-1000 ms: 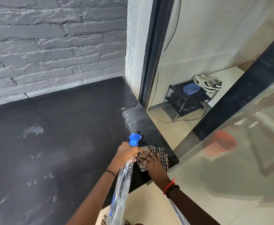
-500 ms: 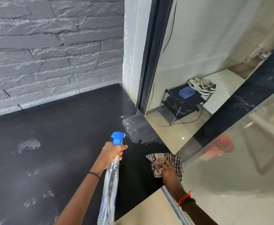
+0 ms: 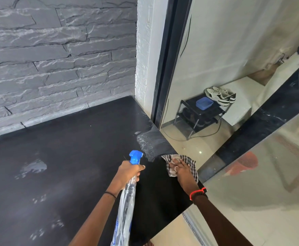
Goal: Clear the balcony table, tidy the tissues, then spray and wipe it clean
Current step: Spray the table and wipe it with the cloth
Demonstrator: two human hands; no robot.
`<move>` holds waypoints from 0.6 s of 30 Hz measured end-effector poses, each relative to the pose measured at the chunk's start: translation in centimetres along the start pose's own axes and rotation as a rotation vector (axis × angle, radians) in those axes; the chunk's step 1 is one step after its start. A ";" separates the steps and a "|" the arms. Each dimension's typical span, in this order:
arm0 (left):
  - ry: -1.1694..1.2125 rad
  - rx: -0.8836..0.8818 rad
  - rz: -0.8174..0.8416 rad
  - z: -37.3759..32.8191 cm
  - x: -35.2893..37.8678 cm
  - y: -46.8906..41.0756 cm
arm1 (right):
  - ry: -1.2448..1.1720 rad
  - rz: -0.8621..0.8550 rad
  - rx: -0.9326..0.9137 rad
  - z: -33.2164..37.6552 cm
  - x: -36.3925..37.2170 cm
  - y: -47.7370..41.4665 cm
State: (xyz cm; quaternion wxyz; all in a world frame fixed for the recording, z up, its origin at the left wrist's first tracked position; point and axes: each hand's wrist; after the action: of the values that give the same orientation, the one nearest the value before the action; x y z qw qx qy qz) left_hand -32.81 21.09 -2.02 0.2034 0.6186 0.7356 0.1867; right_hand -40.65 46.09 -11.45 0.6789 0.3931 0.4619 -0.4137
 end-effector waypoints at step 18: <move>-0.011 -0.040 -0.026 -2.9 1.8 -3.1 | 0.149 -0.084 -0.096 2.7 1.8 4.9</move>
State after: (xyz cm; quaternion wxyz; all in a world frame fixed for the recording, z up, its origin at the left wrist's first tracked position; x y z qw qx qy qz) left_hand -37.20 22.29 -1.27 0.2219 0.6059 0.7386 0.1953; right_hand -34.85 44.95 -11.72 0.6428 0.3700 0.5467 -0.3886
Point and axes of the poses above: each hand's wrist, its own y-axis away from the middle knuckle, its own x-axis out of the palm, z = x × y, and after that the axes turned 4 degrees about x, right-handed
